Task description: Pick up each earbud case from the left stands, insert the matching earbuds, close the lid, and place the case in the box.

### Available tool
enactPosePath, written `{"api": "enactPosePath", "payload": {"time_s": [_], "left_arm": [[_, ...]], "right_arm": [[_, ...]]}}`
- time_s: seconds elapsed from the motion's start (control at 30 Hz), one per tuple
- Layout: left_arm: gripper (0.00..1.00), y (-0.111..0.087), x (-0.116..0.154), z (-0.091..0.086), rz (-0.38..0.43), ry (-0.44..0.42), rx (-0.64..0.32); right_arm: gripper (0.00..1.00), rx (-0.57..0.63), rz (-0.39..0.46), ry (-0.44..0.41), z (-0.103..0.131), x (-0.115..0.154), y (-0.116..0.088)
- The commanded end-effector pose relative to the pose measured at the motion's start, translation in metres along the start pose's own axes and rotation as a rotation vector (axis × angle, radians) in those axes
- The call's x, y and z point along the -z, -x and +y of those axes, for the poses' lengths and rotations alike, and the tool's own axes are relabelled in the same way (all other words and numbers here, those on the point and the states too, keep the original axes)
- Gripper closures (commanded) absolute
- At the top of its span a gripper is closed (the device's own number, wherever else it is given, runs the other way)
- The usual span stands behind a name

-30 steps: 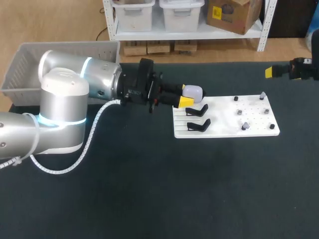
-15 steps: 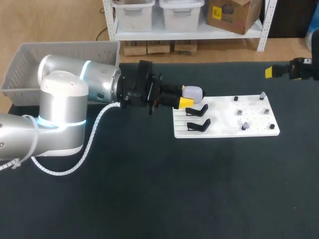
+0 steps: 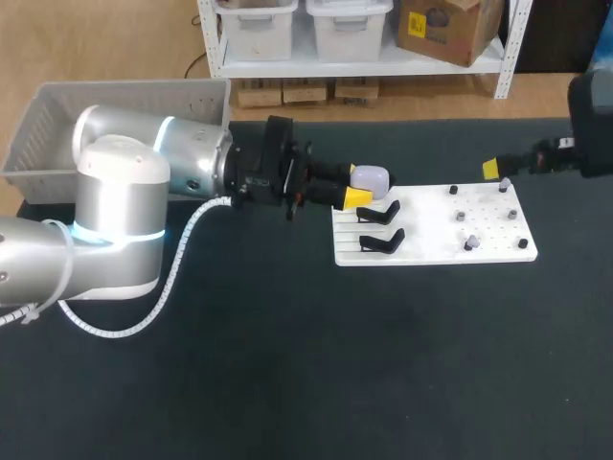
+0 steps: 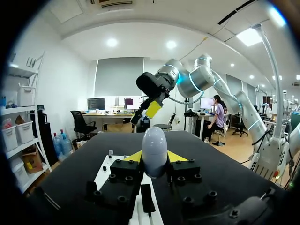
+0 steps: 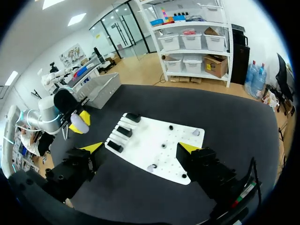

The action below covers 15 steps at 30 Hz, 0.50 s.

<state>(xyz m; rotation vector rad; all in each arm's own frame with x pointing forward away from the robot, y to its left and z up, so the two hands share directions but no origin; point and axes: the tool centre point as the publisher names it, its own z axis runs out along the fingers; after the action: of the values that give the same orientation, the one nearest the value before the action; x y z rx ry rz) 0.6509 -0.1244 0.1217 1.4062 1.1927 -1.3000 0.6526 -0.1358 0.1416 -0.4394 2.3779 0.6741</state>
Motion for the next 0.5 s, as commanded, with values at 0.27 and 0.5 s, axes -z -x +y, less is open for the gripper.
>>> {"api": "enactPosePath", "payload": {"time_s": [0.27, 0.5], "left_arm": [[1.00, -0.001, 0.000, -0.001, -0.003, 0.003, -0.002], [1.00, -0.001, 0.000, -0.001, -0.003, 0.003, -0.002]], "right_arm": [[0.00, 0.070, 0.005, 0.052, 0.097, -0.003, -0.036], [0.00, 0.124, 0.031, 0.078, 0.136, -0.027, -0.031]]}}
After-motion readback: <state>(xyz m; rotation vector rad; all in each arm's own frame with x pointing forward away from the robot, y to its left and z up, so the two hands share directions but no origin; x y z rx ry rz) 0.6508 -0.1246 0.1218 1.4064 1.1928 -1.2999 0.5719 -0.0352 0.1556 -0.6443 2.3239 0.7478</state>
